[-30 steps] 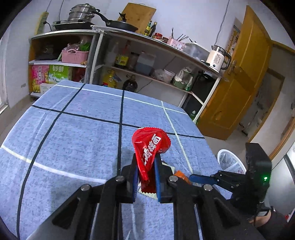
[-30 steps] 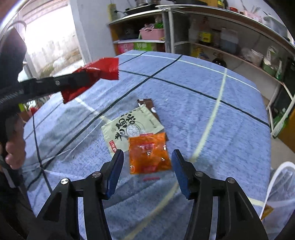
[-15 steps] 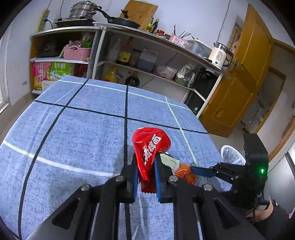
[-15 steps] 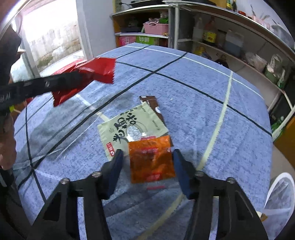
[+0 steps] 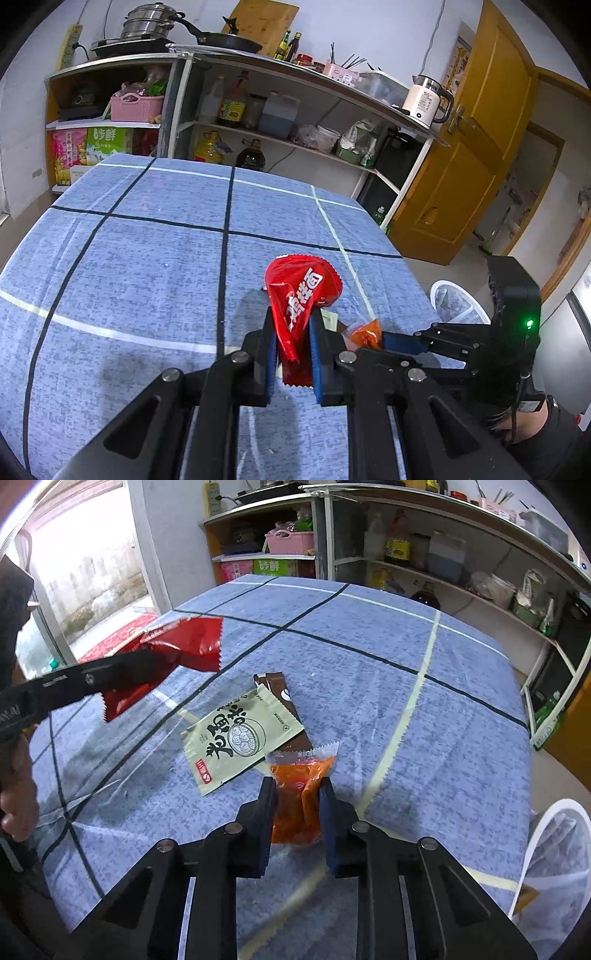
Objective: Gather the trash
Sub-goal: 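Carry the red bag and orange sachet over the bin and open both tools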
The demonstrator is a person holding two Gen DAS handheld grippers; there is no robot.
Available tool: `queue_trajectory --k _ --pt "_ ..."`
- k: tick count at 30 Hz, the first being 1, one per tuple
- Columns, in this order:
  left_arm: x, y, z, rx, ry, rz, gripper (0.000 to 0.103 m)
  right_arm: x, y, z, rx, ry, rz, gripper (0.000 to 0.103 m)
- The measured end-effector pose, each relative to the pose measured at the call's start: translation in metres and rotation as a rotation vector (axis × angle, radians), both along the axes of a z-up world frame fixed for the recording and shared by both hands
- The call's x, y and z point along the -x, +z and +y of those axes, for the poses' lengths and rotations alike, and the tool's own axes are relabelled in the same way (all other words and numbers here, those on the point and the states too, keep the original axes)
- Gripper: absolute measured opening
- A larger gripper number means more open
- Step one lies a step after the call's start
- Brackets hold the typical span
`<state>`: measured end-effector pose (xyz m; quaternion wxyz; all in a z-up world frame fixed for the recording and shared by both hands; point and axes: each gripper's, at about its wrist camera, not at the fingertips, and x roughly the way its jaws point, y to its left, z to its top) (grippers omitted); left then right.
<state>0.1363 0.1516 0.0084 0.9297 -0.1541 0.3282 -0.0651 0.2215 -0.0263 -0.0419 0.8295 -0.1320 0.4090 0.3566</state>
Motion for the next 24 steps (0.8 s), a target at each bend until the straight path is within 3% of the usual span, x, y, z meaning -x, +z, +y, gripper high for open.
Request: queue_trajectory --k 12,24 --pt "-0.013 0.009 -0.049 -0.011 -0.085 -0.018 0.016 0.008 0.033 -0.062 -0.069 -0.127 -0.066 0.023" --pt "-0.037 0.020 -0.142 -0.044 -0.218 -0.034 0.016 0.021 0.050 -0.163 -0.096 -0.343 -0.122 0.023"
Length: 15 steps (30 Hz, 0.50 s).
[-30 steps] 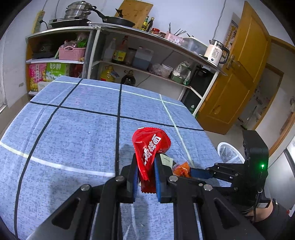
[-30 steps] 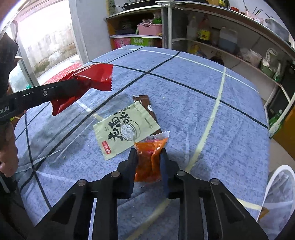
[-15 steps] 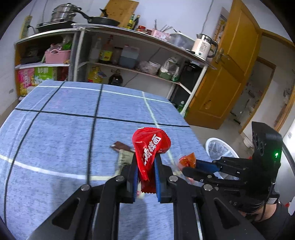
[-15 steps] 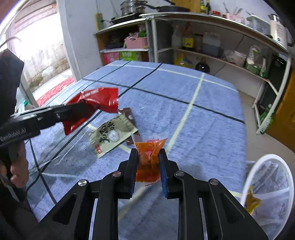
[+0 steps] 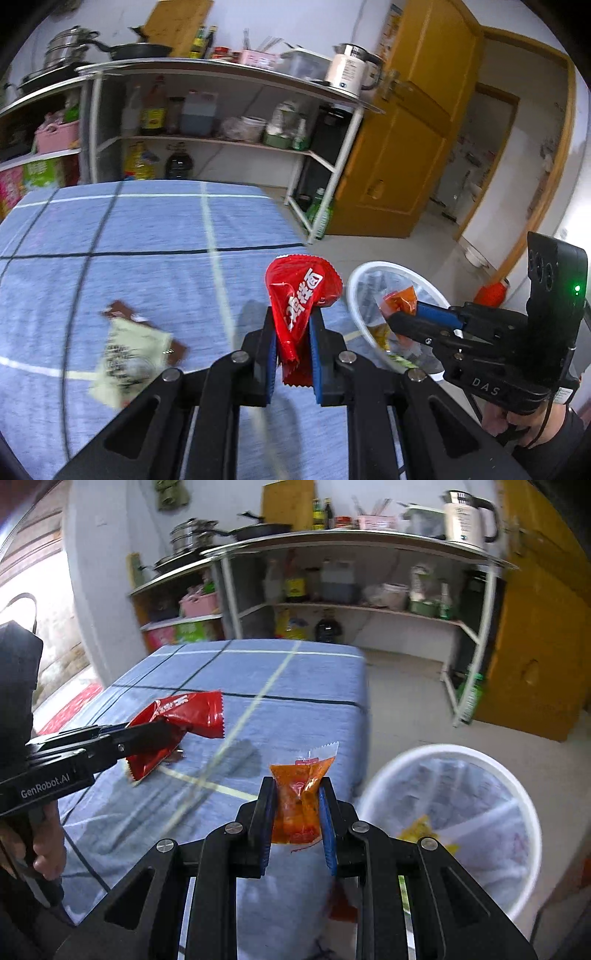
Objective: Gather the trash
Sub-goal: 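Carry the red bag and orange sachet over the bin and open both tools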
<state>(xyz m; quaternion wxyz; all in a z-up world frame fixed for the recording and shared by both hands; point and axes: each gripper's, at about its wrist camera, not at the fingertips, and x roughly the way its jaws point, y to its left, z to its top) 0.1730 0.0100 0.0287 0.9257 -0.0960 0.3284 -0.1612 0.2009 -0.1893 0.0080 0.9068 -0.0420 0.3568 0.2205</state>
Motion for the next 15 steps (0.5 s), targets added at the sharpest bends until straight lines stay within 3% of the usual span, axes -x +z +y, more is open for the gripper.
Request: queue_trajectory --k 15 --pt "-0.031 -0.008 -0.111 -0.035 -0.172 0.029 0.016 -0.001 -0.010 -0.099 -0.036 -0.214 0.021 0.023"
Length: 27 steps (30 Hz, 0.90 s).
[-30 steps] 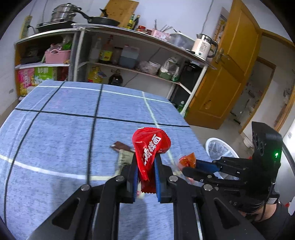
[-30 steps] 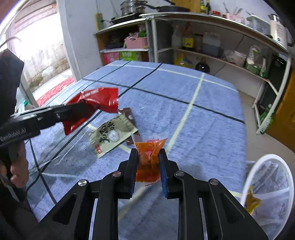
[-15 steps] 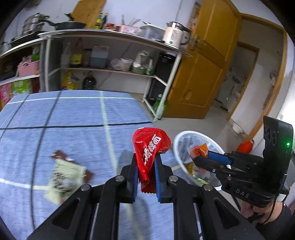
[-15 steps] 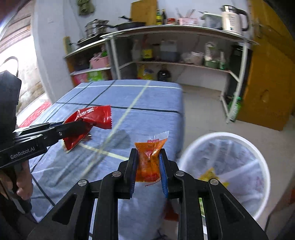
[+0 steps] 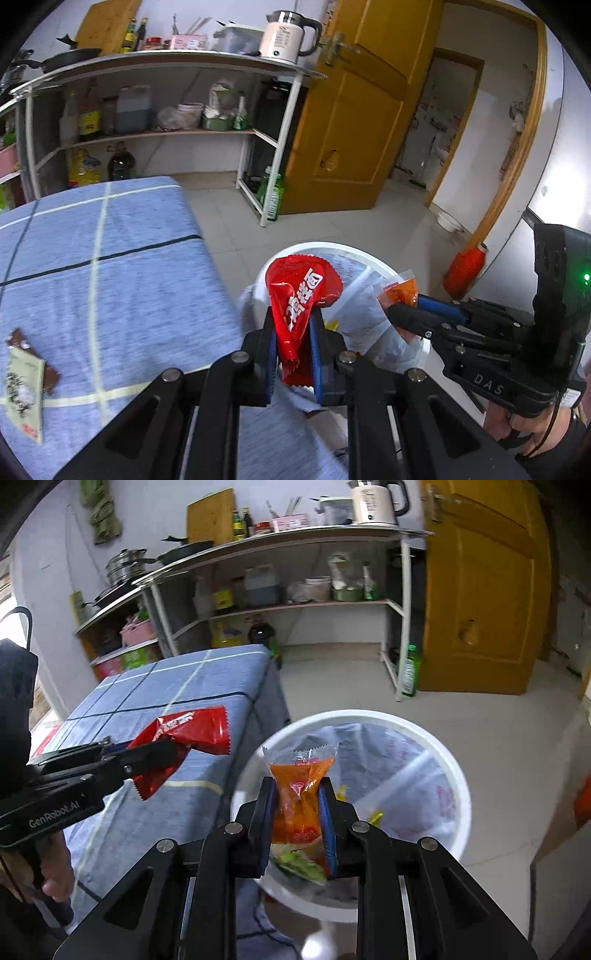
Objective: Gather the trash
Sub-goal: 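Carry the red bag and orange sachet over the bin and open both tools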
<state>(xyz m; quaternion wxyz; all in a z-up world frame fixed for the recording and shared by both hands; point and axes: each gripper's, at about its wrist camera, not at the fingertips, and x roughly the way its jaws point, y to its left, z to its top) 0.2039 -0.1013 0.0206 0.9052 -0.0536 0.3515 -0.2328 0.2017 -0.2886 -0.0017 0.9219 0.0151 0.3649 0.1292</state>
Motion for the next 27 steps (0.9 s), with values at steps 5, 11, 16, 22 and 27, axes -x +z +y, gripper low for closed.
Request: queue_trajectory --k 5,11,16,22,27 --pt "-0.010 -0.011 -0.023 -0.004 -0.028 0.027 0.016 -0.005 -0.008 -0.017 -0.007 -0.044 0.019 0.023" --pt "-0.023 -0.024 -0.046 -0.022 -0.057 0.060 0.017 -0.016 -0.020 -0.034 -0.017 -0.089 0.058 0.025" --pt "-0.032 -0.033 -0.055 -0.047 -0.064 0.086 0.025 -0.023 -0.029 -0.040 -0.006 -0.117 0.087 0.026" --pt "-0.033 -0.032 -0.049 -0.022 -0.059 0.088 0.045 -0.021 -0.028 -0.041 0.001 -0.133 0.068 0.037" --pt "-0.030 -0.028 -0.046 -0.010 -0.055 0.075 0.045 -0.019 -0.024 -0.042 -0.005 -0.133 0.055 0.042"
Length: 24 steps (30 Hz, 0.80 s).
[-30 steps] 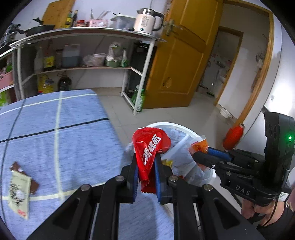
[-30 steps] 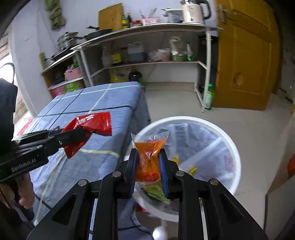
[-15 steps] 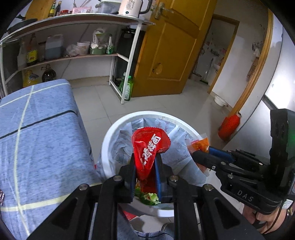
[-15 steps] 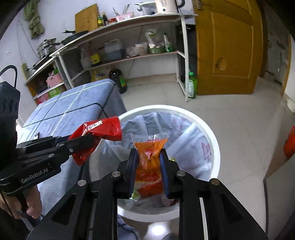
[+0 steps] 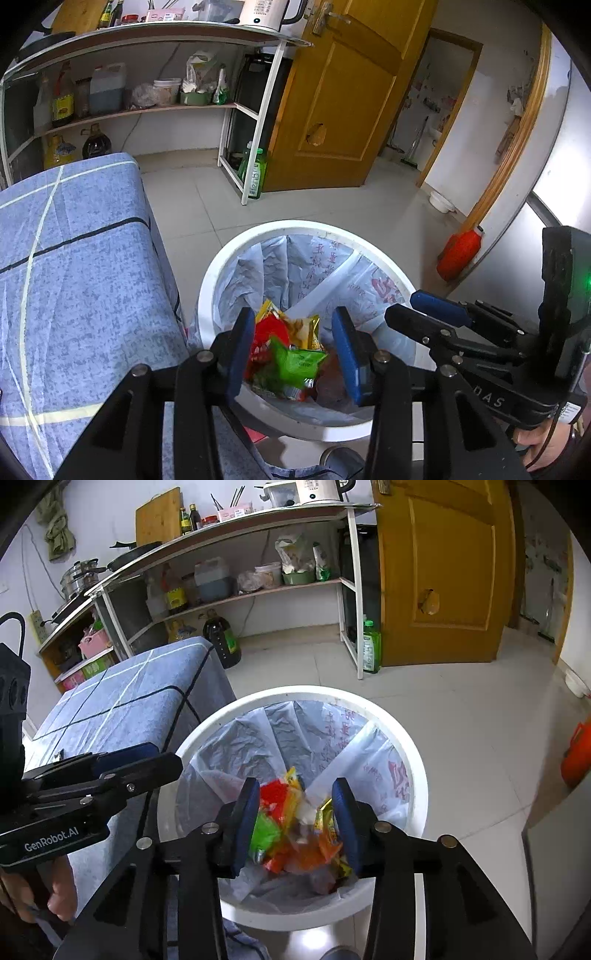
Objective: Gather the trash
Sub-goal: 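Grasp the beige paper packet with the left tool while the right tool grasps the brown chocolate bar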
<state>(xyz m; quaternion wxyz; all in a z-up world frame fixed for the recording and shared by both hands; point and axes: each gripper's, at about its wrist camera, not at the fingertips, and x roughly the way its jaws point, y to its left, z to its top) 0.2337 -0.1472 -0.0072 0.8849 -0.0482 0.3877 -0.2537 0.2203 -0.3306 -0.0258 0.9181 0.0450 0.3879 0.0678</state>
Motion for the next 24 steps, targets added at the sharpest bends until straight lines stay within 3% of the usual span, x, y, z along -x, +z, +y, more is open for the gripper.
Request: queue_trajectory --k 11,24 --pt "0.020 0.025 0.029 0.011 0.064 -0.065 0.045 0.012 0.027 0.019 -0.037 0.045 -0.080 0.042" --pt "0.042 0.039 0.106 -0.015 0.216 -0.117 0.045 0.016 0.044 0.085 -0.050 0.206 -0.121 0.042"
